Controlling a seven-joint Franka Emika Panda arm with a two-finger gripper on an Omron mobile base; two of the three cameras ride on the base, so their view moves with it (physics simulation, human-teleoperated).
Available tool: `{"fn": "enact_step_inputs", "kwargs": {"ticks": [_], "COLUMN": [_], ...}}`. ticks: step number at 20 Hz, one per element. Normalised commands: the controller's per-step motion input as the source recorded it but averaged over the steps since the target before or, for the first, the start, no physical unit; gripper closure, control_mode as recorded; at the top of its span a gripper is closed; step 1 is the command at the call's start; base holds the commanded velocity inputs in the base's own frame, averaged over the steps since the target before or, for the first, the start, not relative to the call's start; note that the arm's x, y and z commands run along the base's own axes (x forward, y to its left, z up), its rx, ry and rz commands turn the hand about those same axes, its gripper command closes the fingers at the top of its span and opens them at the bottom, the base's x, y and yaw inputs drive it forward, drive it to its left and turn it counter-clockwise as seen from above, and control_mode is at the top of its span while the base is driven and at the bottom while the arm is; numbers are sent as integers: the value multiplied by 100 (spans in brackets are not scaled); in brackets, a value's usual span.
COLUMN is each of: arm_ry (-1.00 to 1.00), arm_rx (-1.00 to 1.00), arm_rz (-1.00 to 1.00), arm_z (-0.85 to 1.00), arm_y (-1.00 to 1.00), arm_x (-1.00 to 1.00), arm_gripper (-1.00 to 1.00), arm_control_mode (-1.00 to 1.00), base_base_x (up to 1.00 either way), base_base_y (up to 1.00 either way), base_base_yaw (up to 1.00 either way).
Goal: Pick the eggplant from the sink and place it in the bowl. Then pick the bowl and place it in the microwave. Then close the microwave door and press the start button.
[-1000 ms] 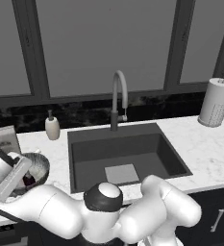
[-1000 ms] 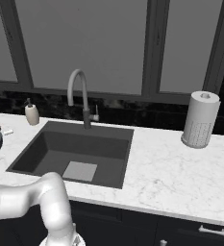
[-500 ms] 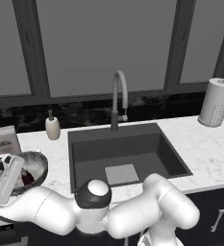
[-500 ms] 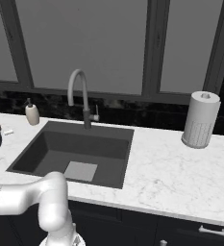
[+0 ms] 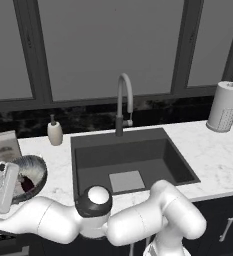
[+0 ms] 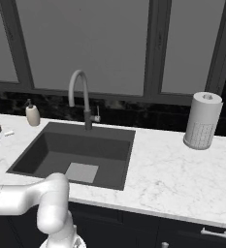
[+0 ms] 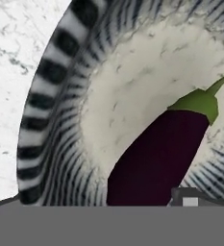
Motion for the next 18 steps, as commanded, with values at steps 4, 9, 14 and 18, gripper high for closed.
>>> {"fn": "enact_step_inputs", "kwargs": {"ticks": [4, 9, 14, 18], "arm_ry": [0, 0, 0, 2], "arm_rx": [-4, -3, 0, 0], "arm_rz": [12, 12, 11, 6], "arm_z": [-14, -16, -8, -1], "arm_y": [0, -3, -18, -20], "arm_x": [6, 4, 0, 0], "arm_gripper": [-100, 100, 100, 100], "arm_control_mode": [-100, -100, -100, -100], "base_base_x": [0, 0, 0, 0], "base_base_y": [0, 0, 0, 0], "base_base_yaw": [0, 0, 0, 0]}}
